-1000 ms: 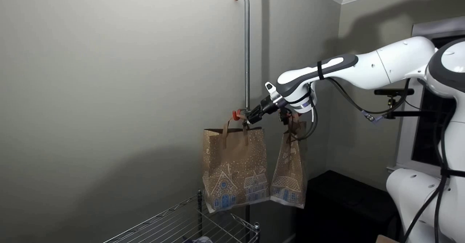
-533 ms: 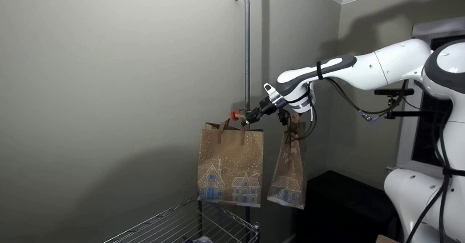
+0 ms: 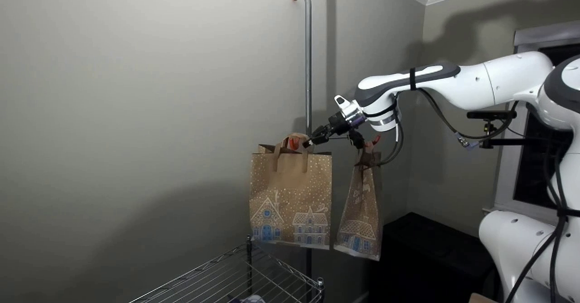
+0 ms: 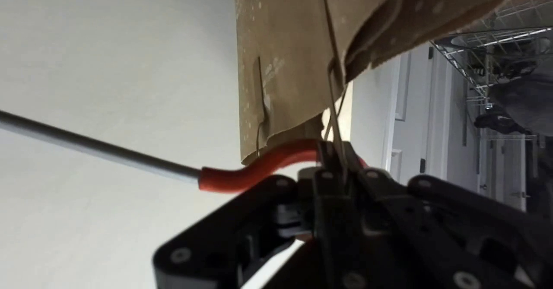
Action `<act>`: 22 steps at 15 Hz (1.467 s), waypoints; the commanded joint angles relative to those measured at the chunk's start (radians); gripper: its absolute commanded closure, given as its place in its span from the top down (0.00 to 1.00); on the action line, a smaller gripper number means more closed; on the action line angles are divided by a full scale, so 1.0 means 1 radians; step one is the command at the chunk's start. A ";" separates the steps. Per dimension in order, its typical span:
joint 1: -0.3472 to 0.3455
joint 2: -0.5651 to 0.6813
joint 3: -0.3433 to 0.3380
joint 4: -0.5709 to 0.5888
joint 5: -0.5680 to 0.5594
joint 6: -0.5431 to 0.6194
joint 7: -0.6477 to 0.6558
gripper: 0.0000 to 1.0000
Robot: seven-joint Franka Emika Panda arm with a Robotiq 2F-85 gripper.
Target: Move the brown bags to the metal rack
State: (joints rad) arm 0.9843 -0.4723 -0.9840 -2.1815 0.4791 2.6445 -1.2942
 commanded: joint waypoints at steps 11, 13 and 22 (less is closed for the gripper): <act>-0.043 0.020 0.151 0.052 0.020 -0.119 0.003 0.04; -0.050 0.059 0.194 0.081 0.025 -0.110 0.013 0.04; -0.226 0.346 0.491 0.296 0.045 -0.175 0.219 0.04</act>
State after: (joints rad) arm 0.8988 -0.2700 -0.6290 -1.9868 0.5178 2.5076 -1.1987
